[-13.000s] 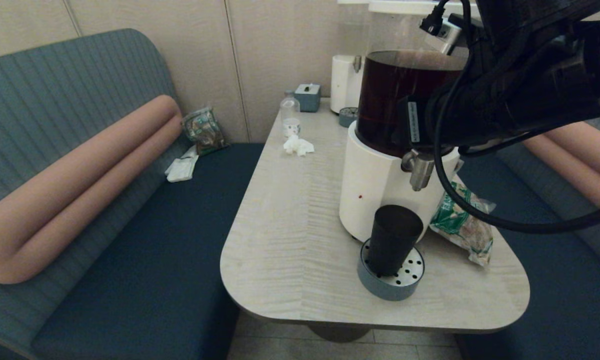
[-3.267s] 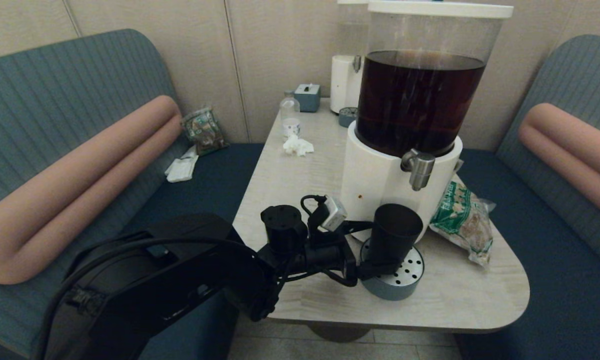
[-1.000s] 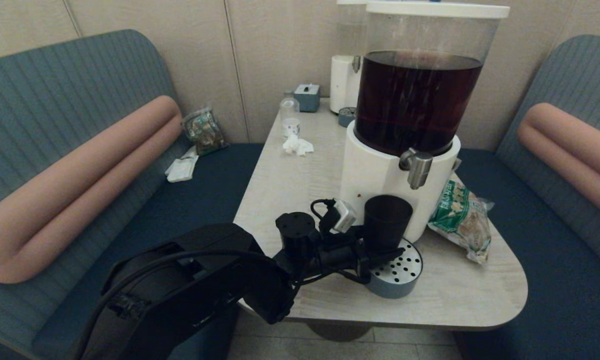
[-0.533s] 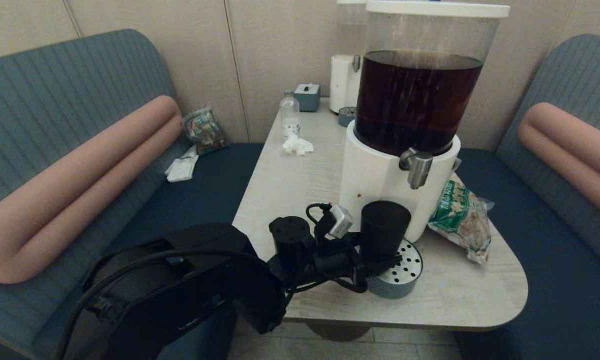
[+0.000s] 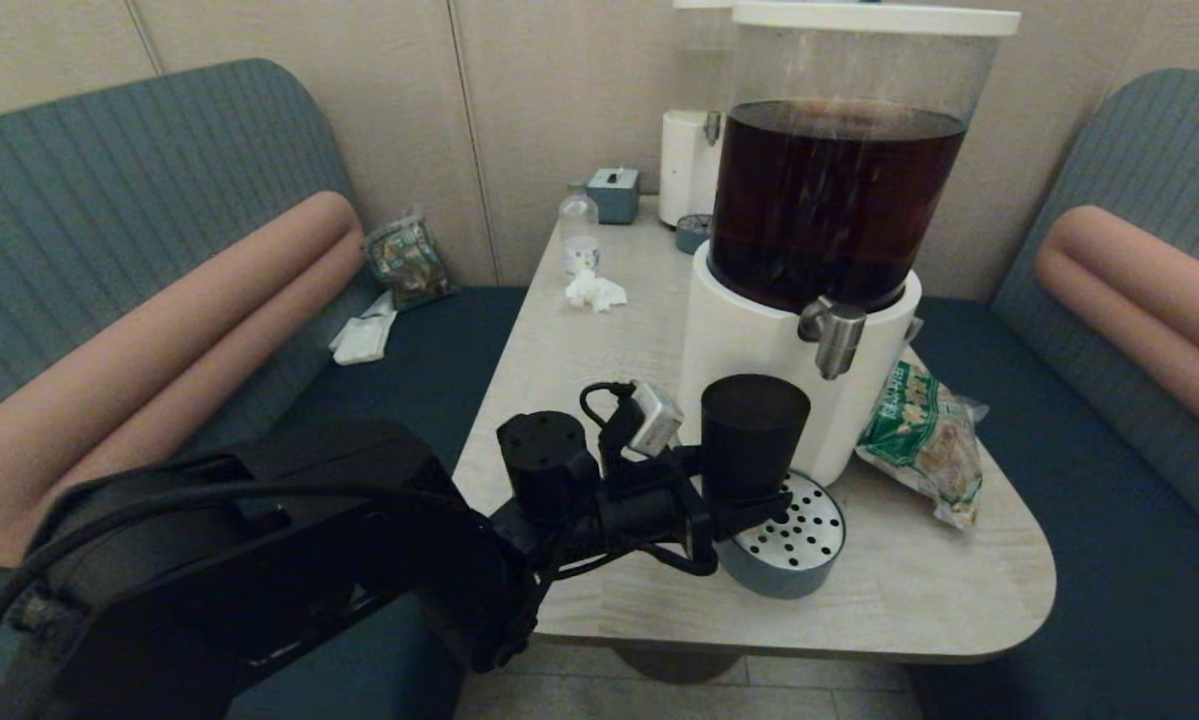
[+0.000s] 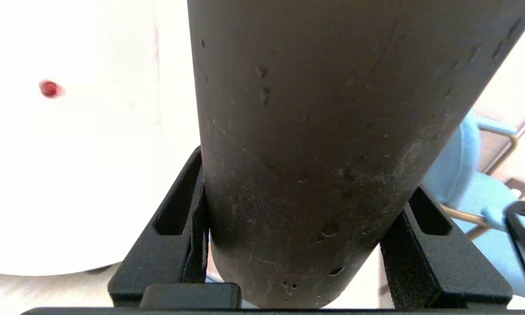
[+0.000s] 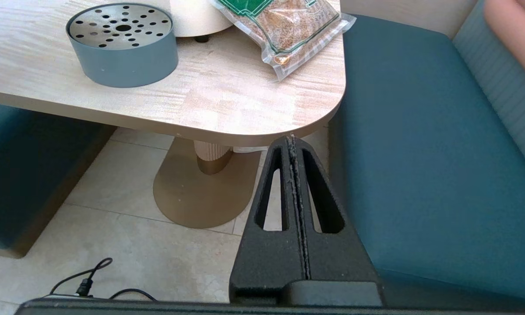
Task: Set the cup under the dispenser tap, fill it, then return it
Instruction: Place the cup next to the water dispenser
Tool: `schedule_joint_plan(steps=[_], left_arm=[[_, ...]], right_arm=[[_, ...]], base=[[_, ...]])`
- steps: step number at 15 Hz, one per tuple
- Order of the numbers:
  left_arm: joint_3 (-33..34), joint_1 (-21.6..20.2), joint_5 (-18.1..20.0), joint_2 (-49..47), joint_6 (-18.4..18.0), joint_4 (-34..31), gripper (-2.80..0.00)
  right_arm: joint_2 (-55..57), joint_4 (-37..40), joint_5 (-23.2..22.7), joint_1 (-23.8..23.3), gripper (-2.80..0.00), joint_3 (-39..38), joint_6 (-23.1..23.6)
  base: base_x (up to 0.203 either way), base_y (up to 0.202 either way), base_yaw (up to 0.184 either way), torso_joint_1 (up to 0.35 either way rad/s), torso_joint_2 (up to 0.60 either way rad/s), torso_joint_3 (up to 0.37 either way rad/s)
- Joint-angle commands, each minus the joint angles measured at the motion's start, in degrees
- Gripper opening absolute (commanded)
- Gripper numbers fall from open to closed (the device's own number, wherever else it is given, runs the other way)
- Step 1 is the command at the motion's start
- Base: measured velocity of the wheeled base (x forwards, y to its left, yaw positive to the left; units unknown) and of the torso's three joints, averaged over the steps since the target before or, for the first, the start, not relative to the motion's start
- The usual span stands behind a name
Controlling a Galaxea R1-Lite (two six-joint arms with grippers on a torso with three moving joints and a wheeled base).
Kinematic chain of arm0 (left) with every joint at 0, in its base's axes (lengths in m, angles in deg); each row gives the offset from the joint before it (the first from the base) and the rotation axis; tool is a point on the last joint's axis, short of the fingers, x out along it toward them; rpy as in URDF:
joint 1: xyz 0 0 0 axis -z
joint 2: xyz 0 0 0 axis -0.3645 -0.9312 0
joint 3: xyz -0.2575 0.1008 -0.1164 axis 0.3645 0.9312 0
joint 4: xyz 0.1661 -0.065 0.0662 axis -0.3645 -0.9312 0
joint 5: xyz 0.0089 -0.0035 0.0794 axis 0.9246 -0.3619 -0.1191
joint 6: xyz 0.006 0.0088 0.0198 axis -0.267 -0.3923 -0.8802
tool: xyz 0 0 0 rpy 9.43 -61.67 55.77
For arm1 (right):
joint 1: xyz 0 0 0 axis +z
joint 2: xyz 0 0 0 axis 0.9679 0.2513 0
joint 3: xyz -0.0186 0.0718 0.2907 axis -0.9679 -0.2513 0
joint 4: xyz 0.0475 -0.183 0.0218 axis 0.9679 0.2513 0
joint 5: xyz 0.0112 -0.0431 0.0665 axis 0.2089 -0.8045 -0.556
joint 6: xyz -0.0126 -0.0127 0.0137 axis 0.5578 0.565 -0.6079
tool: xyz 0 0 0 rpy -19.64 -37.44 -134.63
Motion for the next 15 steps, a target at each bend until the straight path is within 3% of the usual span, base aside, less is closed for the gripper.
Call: schedule_joint_plan(steps=[1, 4, 9, 13, 15], left_arm=[[4.1, -1.2, -0.1, 4.9, -0.1, 0.6, -2.80], [7.6, -3.8, -0.5, 8.6, -0.1, 0.6, -2.80], [8.0, -15.1, -0.4, 11.8, 0.1, 1.0, -2.80], [6.7, -24.6, 0.4, 7.8, 0.1, 3.5, -2.80], [1.7, -27.3, 1.1, 3.3, 0.2, 3.9, -2.80]], right_arm=[[0.0, 0.0, 0.0, 0.0, -2.80, 0.0, 0.0], [0.0, 0.0, 0.0, 0.0, -2.80, 0.0, 0.0], [0.0, 0.0, 0.0, 0.0, -2.80, -0.1, 0.0], [0.0, 0.0, 0.0, 0.0, -2.80, 0.0, 0.0], [0.0, 0.0, 0.0, 0.0, -2.80, 0.0, 0.0]], base=[[0.000, 0.000, 0.000, 0.000, 0.00, 0.000], [0.000, 0.000, 0.000, 0.000, 0.00, 0.000], [0.000, 0.000, 0.000, 0.000, 0.00, 0.000], [0.000, 0.000, 0.000, 0.000, 0.00, 0.000], [0.000, 0.000, 0.000, 0.000, 0.00, 0.000]])
